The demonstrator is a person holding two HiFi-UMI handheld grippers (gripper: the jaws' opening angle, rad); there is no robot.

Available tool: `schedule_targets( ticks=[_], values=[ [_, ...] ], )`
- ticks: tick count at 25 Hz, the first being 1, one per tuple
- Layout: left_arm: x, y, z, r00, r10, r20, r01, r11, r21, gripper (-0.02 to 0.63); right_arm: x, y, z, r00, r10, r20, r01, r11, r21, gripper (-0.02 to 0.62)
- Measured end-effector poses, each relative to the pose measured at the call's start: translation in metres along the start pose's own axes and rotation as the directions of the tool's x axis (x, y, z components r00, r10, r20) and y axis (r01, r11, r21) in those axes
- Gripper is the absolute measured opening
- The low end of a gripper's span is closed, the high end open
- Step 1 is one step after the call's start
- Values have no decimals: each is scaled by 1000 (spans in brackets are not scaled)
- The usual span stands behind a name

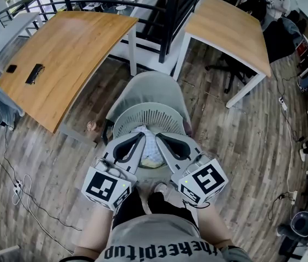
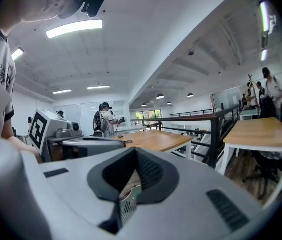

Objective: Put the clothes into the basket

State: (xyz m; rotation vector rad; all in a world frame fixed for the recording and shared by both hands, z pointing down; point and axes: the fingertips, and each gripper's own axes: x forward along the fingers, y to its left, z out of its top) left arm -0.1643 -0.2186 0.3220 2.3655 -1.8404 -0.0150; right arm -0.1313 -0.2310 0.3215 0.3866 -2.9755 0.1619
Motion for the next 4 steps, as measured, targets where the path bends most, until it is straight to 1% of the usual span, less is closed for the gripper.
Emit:
schedule_targets(
  ticks=[4],
  values=[
    [-2, -3, 0, 1000, 1, 2, -1, 1000, -2, 14, -4, 1, 1, 1000, 0, 3, 0, 1000, 0, 11]
  ],
)
